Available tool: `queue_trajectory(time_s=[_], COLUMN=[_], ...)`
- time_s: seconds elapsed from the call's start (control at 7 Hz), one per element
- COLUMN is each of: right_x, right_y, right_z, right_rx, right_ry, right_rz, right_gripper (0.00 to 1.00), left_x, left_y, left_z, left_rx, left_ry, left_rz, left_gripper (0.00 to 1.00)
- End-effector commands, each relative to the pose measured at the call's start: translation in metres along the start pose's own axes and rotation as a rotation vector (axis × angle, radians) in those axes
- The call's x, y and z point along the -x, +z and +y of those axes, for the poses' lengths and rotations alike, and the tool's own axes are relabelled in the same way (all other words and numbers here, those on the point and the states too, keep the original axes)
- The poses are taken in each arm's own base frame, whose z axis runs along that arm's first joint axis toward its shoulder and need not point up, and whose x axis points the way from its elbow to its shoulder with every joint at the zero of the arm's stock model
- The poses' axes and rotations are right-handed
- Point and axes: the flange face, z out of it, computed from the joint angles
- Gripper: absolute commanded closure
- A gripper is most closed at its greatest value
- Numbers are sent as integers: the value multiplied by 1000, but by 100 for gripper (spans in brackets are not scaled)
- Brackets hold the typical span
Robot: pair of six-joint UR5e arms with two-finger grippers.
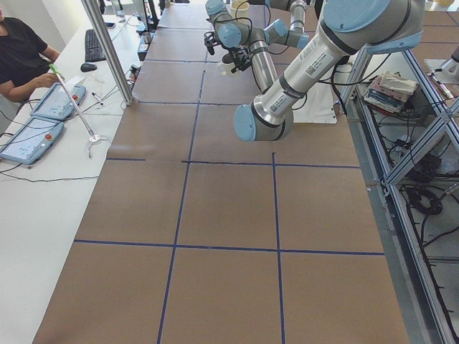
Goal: Left arm hands cup to right arm to dump lemon
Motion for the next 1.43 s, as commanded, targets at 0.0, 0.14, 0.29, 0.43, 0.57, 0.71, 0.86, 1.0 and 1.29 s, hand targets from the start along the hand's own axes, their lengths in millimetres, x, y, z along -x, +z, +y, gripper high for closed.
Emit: queue_trajectory(time_s=[0.0, 0.14, 0.29, 0.43, 0.57, 0.71, 0.86, 1.0, 1.29], right_x=[-14, -42, -86, -131, -166, -201, -235, -269, -340], right_y=[1, -8, -23, -40, -41, -46, -67, -87, -123], right_z=[7, 19, 24, 16, 11, 9, 15, 30, 68], right_rx=[8, 21, 30, 26, 13, -19, -86, -108, -131], right_ry=[-12, -33, -47, -50, 0, 121, 256, 283, 361], right_rz=[17, 41, 77, 120, 179, 209, 161, 142, 140], right_gripper=[69, 71, 74, 74, 74, 76, 83, 86, 91], left_x=[6, 12, 29, 40, 47, 51, 52, 54, 57], left_y=[-39, -43, -31, -25, -20, -17, -16, -14, -12], left_z=[-14, -23, -34, -40, -44, -47, -48, -50, -52], left_rx=[-54, -69, -68, -71, -72, -71, -71, -72, -72], left_ry=[3, 1, 4, 10, 5, 1, -1, -1, -6], left_rz=[49, 58, 59, 66, 56, 50, 48, 44, 40], left_gripper=[3, 2, 2, 2, 2, 2, 2, 2, 2])
